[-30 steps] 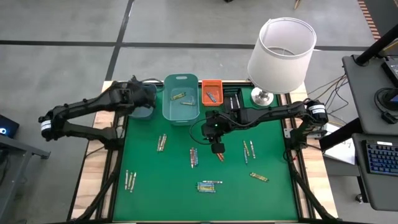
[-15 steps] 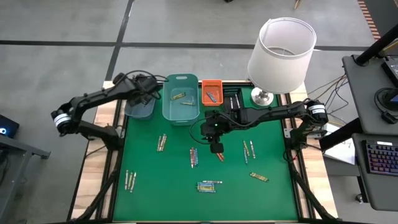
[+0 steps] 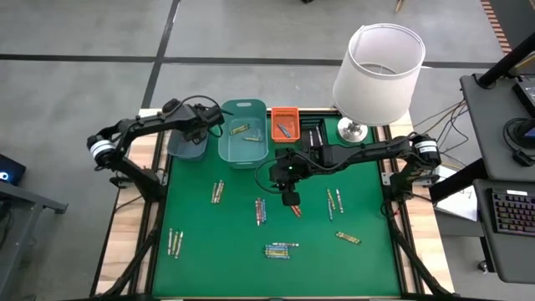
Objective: Sort crayons
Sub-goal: Put the orange crayon into the blue bin
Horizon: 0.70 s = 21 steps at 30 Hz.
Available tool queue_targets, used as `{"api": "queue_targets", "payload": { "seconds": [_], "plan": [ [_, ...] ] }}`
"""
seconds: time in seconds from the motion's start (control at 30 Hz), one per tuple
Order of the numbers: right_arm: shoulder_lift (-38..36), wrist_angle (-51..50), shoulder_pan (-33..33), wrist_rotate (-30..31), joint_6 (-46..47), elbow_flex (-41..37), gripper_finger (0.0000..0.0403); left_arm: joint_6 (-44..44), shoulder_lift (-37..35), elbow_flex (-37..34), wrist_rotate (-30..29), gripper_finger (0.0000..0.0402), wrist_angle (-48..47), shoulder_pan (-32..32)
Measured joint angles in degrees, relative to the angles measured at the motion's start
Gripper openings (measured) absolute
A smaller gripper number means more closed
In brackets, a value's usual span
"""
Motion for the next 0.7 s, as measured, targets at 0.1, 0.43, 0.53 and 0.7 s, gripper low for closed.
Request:
{"api": "queue_targets", "payload": {
  "seconds": [0.1,0.43,0.53,0.7],
  "plan": [
    [0.0,0.5,0.0,0.0,0.0,0.0,0.0100,0.0,1.5,0.0,0.0,0.0022,0.9,0.0],
    [0.1,0.7,0.0,0.0,0.0,0.0,0.0100,0.0,3.2,0.0,0.1,0.0027,3.8,0.0],
    [0.1,0.7,0.0,0.0,0.0,0.0,0.0100,0.0,3.1,0.0,1.2,0.0027,4.9,-0.1],
    [0.1,0.7,0.0,0.0,0.0,0.0,0.0100,0.0,3.1,0.0,5.2,0.0028,6.9,-0.1]
  ]
}}
